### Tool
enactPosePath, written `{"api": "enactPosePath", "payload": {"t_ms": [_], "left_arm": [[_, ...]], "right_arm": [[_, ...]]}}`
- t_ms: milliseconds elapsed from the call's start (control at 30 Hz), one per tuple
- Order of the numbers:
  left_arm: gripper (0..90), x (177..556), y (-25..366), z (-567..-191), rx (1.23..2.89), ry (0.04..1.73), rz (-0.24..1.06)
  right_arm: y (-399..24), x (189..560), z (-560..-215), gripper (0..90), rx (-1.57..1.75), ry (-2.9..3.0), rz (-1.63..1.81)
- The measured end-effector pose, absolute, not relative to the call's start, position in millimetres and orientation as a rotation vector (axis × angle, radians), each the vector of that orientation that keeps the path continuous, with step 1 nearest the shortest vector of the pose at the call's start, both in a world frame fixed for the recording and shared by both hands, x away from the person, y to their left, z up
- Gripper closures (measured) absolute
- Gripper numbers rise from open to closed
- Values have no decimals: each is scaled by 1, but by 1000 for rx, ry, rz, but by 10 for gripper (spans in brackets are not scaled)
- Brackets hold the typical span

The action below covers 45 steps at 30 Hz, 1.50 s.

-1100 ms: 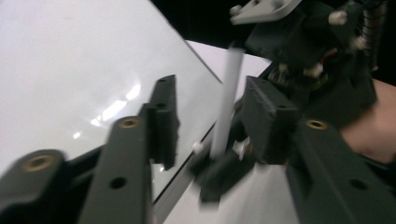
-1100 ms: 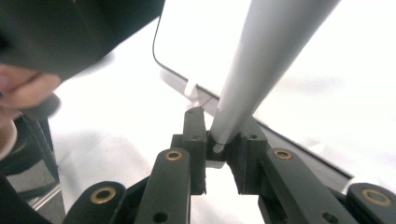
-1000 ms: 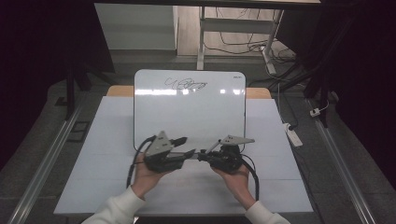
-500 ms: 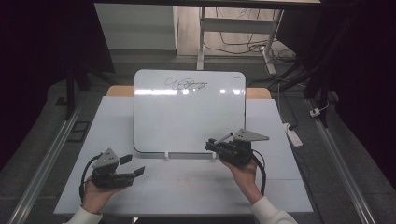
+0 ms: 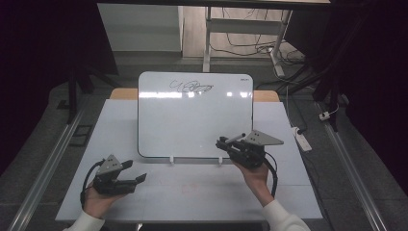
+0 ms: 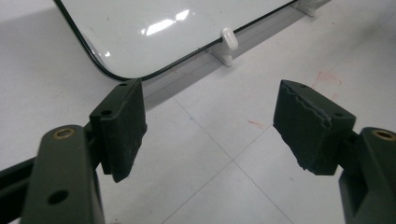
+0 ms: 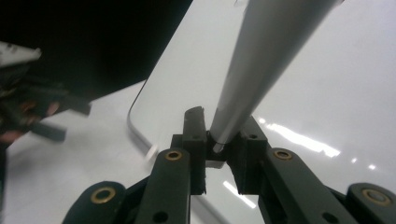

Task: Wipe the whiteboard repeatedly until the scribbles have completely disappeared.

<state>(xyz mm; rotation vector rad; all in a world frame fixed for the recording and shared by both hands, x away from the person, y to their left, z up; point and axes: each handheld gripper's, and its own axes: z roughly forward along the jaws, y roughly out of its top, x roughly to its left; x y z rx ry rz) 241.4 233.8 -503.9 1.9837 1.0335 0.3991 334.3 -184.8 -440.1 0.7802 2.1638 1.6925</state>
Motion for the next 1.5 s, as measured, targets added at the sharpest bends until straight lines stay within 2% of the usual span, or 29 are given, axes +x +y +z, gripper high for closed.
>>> {"api": "enactPosePath", "payload": {"t_ms": [333, 767, 1033, 1367, 1500], "left_arm": [[261, 243, 236, -510, 1979, 1046, 408], [262, 241, 240, -513, 1972, 1089, 437], [265, 240, 245, -517, 1966, 1114, 442], [267, 239, 247, -517, 1961, 1120, 453], [268, 238, 247, -516, 1957, 1120, 460]], "right_arm": [[-146, 398, -396, 775, 820, 2004, 1727], [-120, 475, -384, 775, 918, 1890, 1717], [-85, 498, -379, 776, 860, 1891, 1692], [-51, 504, -396, 776, 815, 1941, 1647], [-60, 507, -391, 777, 865, 1858, 1613]]}}
